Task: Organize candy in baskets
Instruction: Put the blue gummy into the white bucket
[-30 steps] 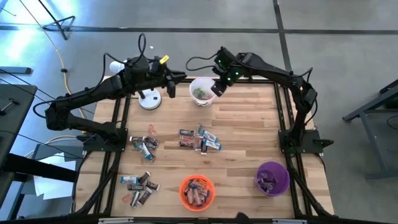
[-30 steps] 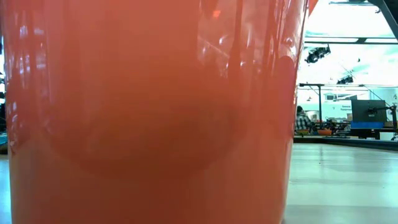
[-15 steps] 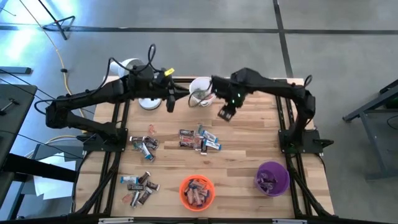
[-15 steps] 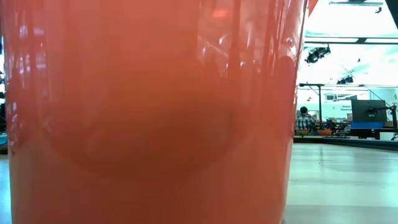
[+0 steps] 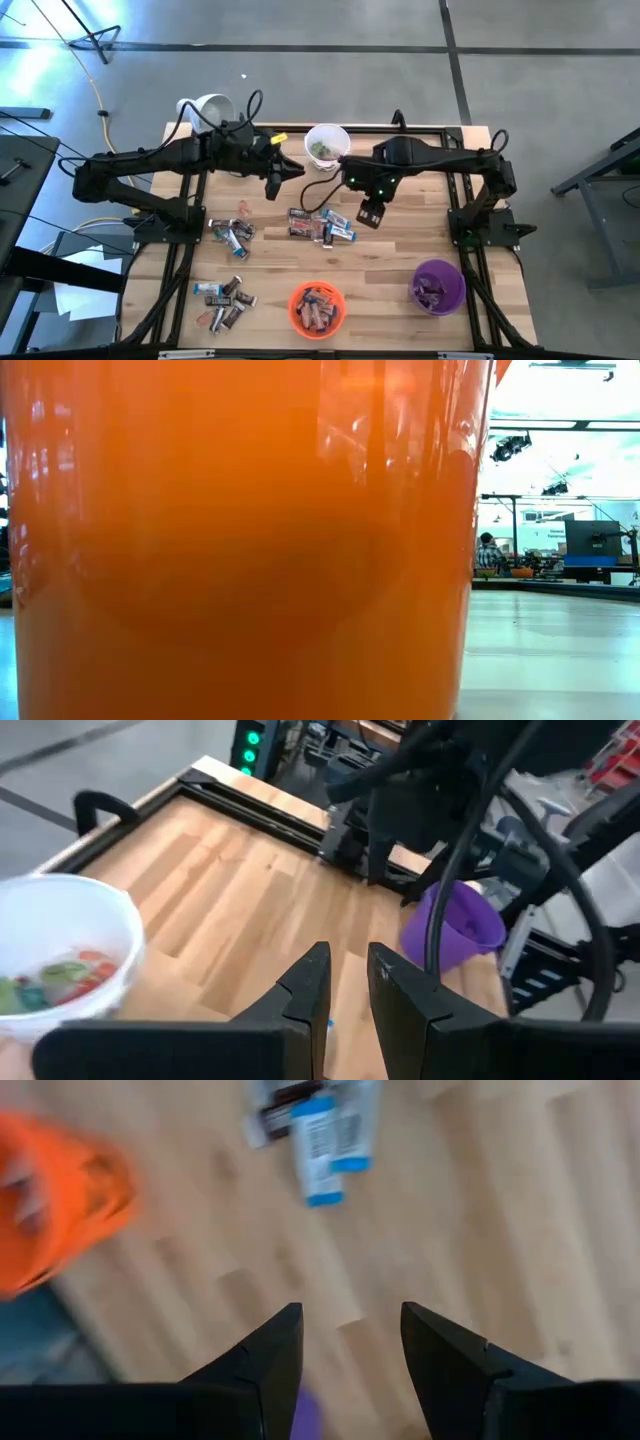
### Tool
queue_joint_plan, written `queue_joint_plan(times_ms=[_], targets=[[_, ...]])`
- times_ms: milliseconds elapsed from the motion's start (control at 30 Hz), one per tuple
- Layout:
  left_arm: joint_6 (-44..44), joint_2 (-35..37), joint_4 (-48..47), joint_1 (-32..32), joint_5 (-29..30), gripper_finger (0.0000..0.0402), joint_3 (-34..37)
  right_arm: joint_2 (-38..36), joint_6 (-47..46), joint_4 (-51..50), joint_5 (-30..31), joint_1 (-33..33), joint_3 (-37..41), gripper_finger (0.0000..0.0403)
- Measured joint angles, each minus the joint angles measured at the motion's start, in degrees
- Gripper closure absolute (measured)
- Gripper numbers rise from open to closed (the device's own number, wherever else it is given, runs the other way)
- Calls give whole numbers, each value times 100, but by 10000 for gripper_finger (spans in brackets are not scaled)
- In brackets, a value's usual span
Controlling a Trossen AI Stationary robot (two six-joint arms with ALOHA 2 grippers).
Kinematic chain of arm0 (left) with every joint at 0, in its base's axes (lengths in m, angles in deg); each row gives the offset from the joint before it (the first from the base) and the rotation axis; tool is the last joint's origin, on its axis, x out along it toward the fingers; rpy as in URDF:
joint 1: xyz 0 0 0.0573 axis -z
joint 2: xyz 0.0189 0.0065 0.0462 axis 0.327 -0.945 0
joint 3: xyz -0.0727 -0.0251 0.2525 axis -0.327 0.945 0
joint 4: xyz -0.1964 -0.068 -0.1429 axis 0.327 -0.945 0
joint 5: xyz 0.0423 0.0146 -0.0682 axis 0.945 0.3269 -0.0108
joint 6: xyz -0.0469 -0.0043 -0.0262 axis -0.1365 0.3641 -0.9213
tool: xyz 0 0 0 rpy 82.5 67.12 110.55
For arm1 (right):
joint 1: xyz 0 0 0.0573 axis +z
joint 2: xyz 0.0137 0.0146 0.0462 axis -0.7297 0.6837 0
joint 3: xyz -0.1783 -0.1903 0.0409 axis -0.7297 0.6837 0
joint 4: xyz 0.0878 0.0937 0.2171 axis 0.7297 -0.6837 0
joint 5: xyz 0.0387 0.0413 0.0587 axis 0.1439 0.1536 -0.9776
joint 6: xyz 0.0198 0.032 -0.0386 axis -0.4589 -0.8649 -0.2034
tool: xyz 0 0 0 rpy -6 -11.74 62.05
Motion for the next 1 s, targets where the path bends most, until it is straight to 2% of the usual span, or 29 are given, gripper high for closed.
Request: queue_joint_plan(times_ms=[100, 200, 333, 500, 733, 867, 1000], targets=[[-301, 0, -1, 136, 6, 346, 0, -110, -152, 2, -718, -27, 1, 238], [-661, 0, 0, 234, 22, 346, 0, -272, -613, 0, -1185, -17, 2, 238], [-848, -7, -63, 348, 89, 346, 0, -532, -1056, 0, -1124, 172, 2, 238], [-904, -33, -205, 531, 594, 346, -2, -718, -1469, -2, -153, 541, 2, 238], [-1564, -33, -621, 1018, 1031, 346, -4, -723, -1017, 85, 1170, 1377, 4, 238], [-1607, -33, -640, 1322, 1080, 346, -2, -723, -529, 368, 2370, 1964, 14, 238], [-1634, -33, -631, 1545, 1318, 346, -2, -726, 33, 1109, 3741, 2372, 319, 238]])
